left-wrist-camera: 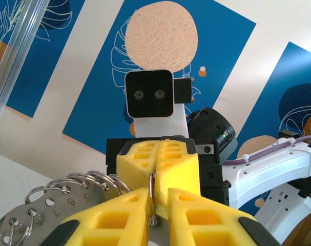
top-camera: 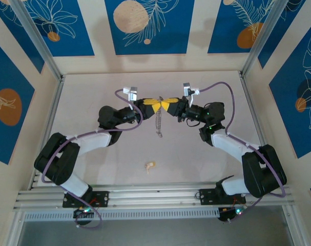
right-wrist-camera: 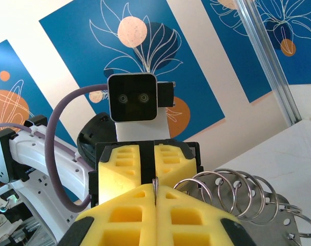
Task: Put the keys on the keyring
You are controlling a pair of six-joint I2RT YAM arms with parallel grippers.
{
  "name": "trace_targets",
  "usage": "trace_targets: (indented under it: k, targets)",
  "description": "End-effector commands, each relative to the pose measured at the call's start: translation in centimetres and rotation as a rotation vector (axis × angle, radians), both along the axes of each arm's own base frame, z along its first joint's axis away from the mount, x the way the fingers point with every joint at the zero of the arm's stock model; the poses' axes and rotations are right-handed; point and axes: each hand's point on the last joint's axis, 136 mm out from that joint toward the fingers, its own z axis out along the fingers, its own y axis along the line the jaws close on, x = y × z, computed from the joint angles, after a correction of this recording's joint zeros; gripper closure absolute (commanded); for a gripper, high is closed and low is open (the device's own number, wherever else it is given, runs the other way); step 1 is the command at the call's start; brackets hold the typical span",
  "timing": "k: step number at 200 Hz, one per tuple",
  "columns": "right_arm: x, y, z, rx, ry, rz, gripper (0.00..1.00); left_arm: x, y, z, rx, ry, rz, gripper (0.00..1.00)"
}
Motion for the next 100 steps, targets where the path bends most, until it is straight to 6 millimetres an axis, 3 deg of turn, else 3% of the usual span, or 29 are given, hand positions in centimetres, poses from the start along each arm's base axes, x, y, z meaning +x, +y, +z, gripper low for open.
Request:
trace_targets:
  k: [1,100]
  targets:
    - [-0.03,-0.06,2.27,0.044,-0.069,-0.017,1.00,-0.74,-0.09,1.46,-0.028,-0.068,-0.030,0.85]
    - [-0.31,0.56,1.79,0.028,-0.056,0.011,1.00,-0.89,-0.64,1.47,-0.018,-0.083,-0.059,0.99]
